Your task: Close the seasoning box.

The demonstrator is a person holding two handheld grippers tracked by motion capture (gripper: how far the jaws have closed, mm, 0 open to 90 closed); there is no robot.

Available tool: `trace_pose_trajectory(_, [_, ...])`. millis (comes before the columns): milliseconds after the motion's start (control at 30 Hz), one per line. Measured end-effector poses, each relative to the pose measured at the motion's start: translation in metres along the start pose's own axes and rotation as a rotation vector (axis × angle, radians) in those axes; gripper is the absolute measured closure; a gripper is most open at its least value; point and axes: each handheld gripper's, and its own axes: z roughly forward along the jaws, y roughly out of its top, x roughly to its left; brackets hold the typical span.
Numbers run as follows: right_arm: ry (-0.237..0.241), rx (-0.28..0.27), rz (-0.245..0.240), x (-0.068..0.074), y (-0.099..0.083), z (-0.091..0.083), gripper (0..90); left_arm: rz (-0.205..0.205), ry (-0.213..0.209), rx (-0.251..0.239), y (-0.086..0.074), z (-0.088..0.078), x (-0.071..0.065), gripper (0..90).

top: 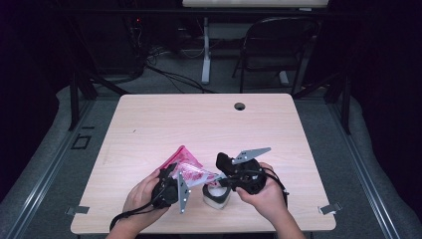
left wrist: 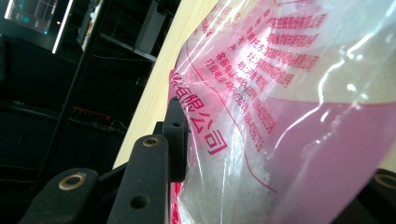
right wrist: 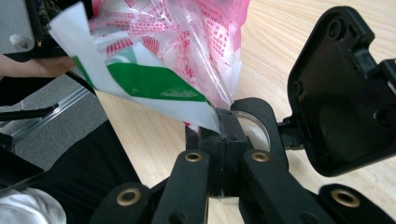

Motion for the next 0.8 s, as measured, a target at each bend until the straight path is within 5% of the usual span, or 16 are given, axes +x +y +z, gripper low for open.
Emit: trace_pose_trajectory(800, [0.023,-0.008,-0.021,0.004,0.007,0.004,90.0,-0.175,-0.090,-0.032,-0.015,0.005,-0.006,71.8])
